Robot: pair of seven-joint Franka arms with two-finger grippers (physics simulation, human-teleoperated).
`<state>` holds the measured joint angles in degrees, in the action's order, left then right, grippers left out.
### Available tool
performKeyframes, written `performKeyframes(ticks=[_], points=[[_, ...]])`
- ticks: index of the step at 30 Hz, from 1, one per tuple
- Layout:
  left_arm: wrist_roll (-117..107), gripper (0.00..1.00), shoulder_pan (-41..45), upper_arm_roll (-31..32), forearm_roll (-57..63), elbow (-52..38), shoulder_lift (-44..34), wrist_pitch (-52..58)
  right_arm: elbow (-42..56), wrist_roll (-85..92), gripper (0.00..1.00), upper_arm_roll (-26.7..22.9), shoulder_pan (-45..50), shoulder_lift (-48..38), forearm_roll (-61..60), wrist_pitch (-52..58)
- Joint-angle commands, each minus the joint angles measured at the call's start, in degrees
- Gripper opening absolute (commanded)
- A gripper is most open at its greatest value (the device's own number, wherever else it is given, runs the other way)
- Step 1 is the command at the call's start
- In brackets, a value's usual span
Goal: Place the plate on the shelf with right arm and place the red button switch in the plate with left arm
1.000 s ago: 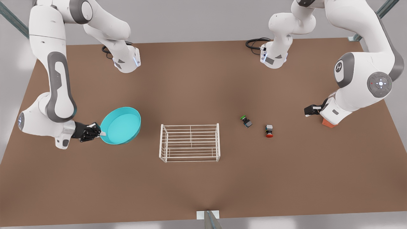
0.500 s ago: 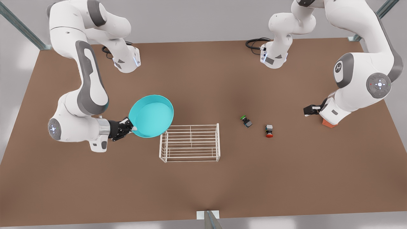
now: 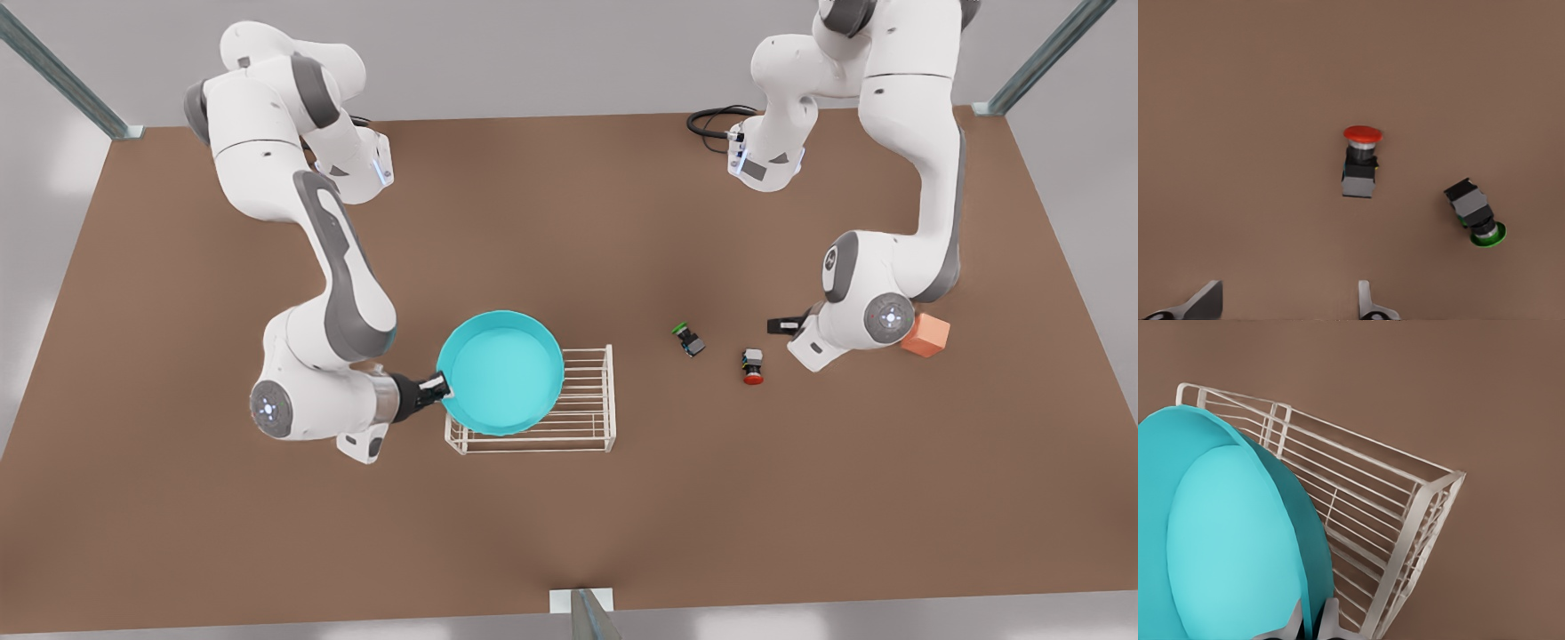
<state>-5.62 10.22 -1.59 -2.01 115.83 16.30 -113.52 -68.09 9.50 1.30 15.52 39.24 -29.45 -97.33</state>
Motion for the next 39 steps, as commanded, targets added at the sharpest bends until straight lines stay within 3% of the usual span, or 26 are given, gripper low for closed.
performKeyframes(ticks=[1, 6, 10, 11, 12, 13, 16, 18, 19, 22, 24, 25, 30, 31, 32, 33, 34, 37, 39], points=[[-9.50, 1.00, 0.60, 0.01, 1.30, 2.73, 1.01, -23.76, 0.06, -23.03, 0.24, 0.11, 0.83, 0.66, -1.84, -5.33], [-12.84, 1.00, 2.88, 0.10, 2.01, 9.32, 1.98, -32.99, -3.10, -22.24, 0.25, 0.19, 2.24, 0.83, -1.93, -7.87], [-13.45, 1.00, 4.99, 0.19, 1.92, 9.59, 6.11, -38.26, -5.21, -20.49, 0.26, 0.19, 2.15, 0.83, -1.84, -8.67], [-13.45, 1.00, 5.08, 0.19, 1.92, 9.94, 6.11, -38.26, -5.21, -20.49, 0.34, 0.19, 2.15, 0.83, -1.93, -8.67], [-13.45, 1.00, 5.08, 0.19, 1.92, 10.29, 6.20, -38.79, -5.21, -21.10, 0.75, 0.11, 2.15, 0.66, -2.19, -8.67], [-13.45, 1.00, 5.08, 0.19, 1.92, 10.20, 6.64, -38.88, -5.13, -20.66, 1.00, 0.11, 1.97, -0.83, -2.19, -8.14], [-13.10, 1.00, 4.90, 0.10, 1.92, 10.29, 9.01, -42.48, -3.72, -21.36, 1.00, -1.03, 1.97, -10.85, 1.14, -5.42], [-13.10, 1.00, 4.90, 0.01, 1.92, 10.29, 9.71, -42.57, -0.55, -21.01, 1.00, -0.86, 1.71, -14.28, 18.95, 1.97], [-13.10, 1.00, 4.90, 0.01, 2.01, 10.29, 9.80, -42.57, -1.08, -17.17, 1.00, -0.86, 1.80, -14.28, 35.30, 3.45], [-13.10, 1.00, 4.81, -0.17, 2.01, 10.29, 9.98, -42.57, -3.63, 6.23, 1.00, -1.39, -12.08, -14.11, 31.74, 5.57], [-13.10, 1.00, 4.73, -0.17, 2.01, 10.29, 10.06, -42.57, -16.53, 10.36, 1.00, -1.39, -15.60, -20.60, 28.49, -2.85], [-13.10, 1.00, 4.73, -0.17, 2.01, 10.29, 10.50, -42.57, -28.33, 10.19, 1.00, -1.39, -15.60, -27.82, 28.57, -10.07], [-13.10, 1.00, 4.73, -0.17, 1.92, 10.29, 11.38, -42.57, -26.66, 3.42, 1.00, -1.12, -14.99, -27.55, 31.82, -6.20], [-13.10, 0.96, 4.73, -0.17, 1.92, 10.29, 11.47, -42.57, -26.57, 3.33, 1.00, -1.12, -14.99, -27.55, 31.74, -6.20], [-13.28, 0.84, 4.64, -0.17, 1.92, 10.29, 11.47, -42.57, -26.57, 3.51, 1.00, -1.12, -15.08, -27.38, 31.74, -6.29], [-13.36, 0.60, 4.64, -0.17, 1.92, 10.29, 11.47, -42.57, -26.48, 3.25, 1.00, -0.95, -14.90, -26.94, 31.74, -6.99], [-13.36, 0.52, 4.64, -0.17, 1.92, 10.29, 11.47, -42.57, -25.78, 3.33, 1.00, -1.04, -14.99, -26.94, 31.65, -6.73], [-13.36, 0.35, 4.64, -0.17, 1.92, 10.29, 11.21, -42.40, -25.78, 3.51, 1.00, -0.95, -14.90, -26.85, 32.09, -6.64], [-13.36, 0.34, 4.64, -0.17, 1.92, 10.29, 10.94, -42.13, -25.78, 3.68, 1.00, -1.04, -14.90, -26.94, 32.00, -6.47]])
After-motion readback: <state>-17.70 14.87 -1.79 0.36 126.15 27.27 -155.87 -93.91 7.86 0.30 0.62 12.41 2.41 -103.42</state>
